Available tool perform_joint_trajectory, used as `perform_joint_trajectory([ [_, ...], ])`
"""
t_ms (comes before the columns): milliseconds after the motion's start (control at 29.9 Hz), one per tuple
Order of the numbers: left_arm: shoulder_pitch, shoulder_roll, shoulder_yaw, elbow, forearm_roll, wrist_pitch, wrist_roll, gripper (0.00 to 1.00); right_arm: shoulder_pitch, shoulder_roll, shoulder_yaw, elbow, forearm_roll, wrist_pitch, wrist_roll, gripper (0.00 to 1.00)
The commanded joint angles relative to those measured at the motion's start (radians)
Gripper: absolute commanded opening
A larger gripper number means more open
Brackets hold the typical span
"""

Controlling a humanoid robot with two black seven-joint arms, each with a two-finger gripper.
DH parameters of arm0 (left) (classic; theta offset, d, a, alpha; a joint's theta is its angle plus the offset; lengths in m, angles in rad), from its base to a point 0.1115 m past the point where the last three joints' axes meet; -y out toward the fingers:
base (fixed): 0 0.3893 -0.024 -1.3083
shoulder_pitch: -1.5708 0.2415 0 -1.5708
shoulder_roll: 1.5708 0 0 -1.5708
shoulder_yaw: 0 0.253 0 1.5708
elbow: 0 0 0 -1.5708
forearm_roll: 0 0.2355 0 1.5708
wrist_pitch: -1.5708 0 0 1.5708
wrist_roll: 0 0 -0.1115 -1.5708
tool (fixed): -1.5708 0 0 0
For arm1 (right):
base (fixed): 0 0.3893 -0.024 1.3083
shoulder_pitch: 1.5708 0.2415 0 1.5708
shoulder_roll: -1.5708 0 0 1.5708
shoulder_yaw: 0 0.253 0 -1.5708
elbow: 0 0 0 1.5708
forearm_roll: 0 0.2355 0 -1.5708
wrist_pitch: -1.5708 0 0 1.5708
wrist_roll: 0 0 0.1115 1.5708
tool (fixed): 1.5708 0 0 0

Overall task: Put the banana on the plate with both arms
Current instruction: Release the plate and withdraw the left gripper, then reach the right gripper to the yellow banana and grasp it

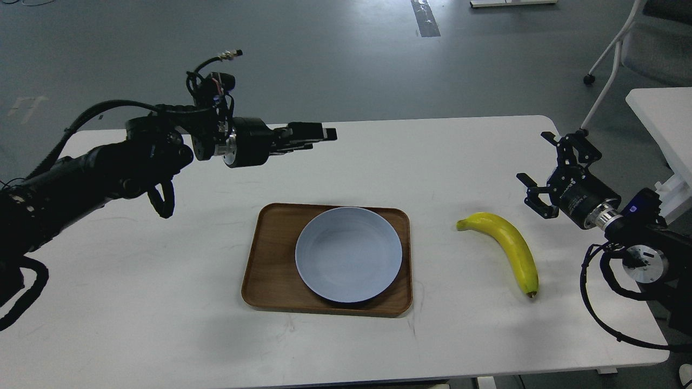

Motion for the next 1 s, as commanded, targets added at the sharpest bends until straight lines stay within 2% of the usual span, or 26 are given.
perform_joint_trajectory([
  [0, 0.057, 0.084, -0.029, -0.038, -0.277, -0.011, 0.000, 0.98, -0.001, 0.002, 0.000, 0.000, -0.001, 0.000, 0.000, 1.00],
  [201, 0.267, 0.164, -0.210, -0.046, -0.503, -0.011, 0.000, 0.98, 0.002, 0.004, 0.000, 0.006, -0.003, 0.000, 0.000, 1.00],
  [301, 0.381, 0.198, -0.342, -0.042, -0.513, -0.011, 0.000, 0.98, 0.003, -0.002, 0.000, 0.011, -0.046, 0.000, 0.000, 1.00],
  [401, 0.433, 0.207, -0.382, -0.037, -0.514, -0.011, 0.000, 0.98, 0.008, -0.008, 0.000, 0.020, -0.089, 0.000, 0.000, 1.00],
  [535, 0.453, 0.217, -0.388, -0.035, -0.514, -0.011, 0.000, 0.98, 0.044, -0.073, 0.000, 0.084, -0.199, 0.000, 0.000, 1.00],
  [702, 0.450, 0.217, -0.405, -0.039, -0.513, -0.011, 0.000, 0.98, 0.164, -0.204, -0.006, 0.238, -0.533, 0.000, 0.000, 1.00],
  [802, 0.450, 0.214, -0.407, -0.040, -0.513, -0.011, 0.000, 0.98, 0.226, -0.239, -0.051, 0.272, -0.637, 0.000, 0.000, 1.00],
  [970, 0.452, 0.212, -0.410, -0.046, -0.514, -0.011, 0.000, 0.98, 0.493, -0.306, -0.354, 0.373, -0.915, 0.000, 0.000, 1.00],
])
